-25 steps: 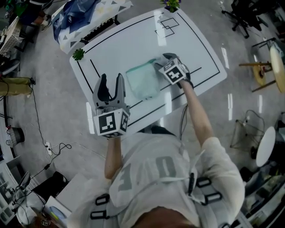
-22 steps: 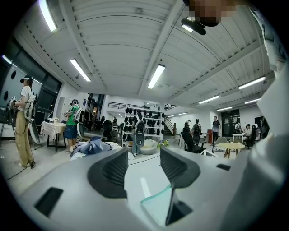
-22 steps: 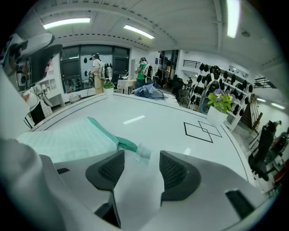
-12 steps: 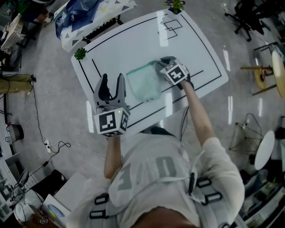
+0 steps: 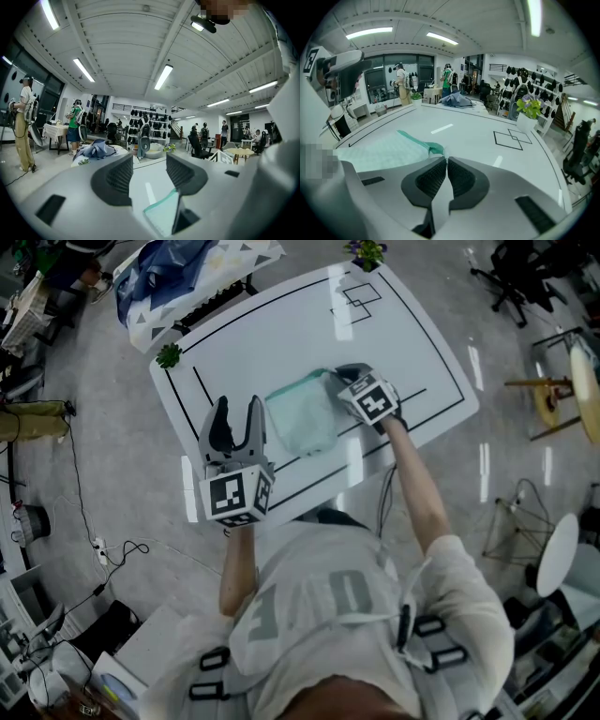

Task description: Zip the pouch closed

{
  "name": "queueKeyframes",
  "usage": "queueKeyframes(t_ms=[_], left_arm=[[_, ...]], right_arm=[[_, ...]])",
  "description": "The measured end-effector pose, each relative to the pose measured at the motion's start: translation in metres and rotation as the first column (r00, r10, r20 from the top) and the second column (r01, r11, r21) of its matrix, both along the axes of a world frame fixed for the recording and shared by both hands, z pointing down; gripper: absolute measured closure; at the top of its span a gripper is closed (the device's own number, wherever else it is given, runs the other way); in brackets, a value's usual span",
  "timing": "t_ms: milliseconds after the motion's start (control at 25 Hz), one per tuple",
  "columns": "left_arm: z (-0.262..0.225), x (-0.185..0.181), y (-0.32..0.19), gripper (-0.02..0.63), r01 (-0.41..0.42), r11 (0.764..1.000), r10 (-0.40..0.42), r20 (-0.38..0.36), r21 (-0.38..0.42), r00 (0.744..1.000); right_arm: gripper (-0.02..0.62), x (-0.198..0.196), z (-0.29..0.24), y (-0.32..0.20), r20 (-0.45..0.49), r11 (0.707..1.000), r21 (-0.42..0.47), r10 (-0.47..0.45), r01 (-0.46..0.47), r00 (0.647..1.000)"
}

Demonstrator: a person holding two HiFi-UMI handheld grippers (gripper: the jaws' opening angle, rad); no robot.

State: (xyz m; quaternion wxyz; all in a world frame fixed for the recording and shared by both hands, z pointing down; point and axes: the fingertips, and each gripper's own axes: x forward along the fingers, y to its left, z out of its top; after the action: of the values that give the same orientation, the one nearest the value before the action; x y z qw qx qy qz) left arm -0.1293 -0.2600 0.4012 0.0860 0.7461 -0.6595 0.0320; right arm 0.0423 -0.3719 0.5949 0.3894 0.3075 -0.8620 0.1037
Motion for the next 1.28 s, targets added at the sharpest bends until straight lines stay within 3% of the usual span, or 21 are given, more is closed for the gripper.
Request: queueKeyframes(t_ms=[320, 520, 920, 1120, 1280], left_arm=[[-0.008, 0.003, 0.005, 0.402, -0.016, 1.0, 0.017, -0.018, 0.013, 1.0], [-0.017, 0.011, 0.011, 0.402, -0.036, 0.999, 0.037, -0.029, 0.037, 0.999], [-0.045, 0.017, 0.022, 0.402, -0.064, 0.994, 0.072, -0.086, 0.093, 0.994], [-0.059, 0.019, 0.025, 0.402, -0.082, 0.991, 0.104, -0.221, 0.105, 0.97], [-0.07, 0.022, 0.027, 0.402, -0.099, 0.989, 0.132, -0.335, 0.112, 0.933]], right_arm=[[0.577, -0.012, -0.072, 0.005, 0.053, 0.984, 0.171, 0.037, -0.046, 0.998], [0.58, -0.016, -0.126, 0.017, 0.122, 0.948, 0.31, 0.039, -0.075, 0.992], [0.581, -0.018, -0.227, 0.054, 0.229, 0.812, 0.565, 0.016, -0.146, 0.973], [0.581, -0.018, -0.257, 0.079, 0.191, 0.724, 0.676, 0.007, -0.137, 0.982], [0.581, -0.022, -0.266, 0.097, 0.172, 0.686, 0.717, -0.001, -0.124, 0.985]])
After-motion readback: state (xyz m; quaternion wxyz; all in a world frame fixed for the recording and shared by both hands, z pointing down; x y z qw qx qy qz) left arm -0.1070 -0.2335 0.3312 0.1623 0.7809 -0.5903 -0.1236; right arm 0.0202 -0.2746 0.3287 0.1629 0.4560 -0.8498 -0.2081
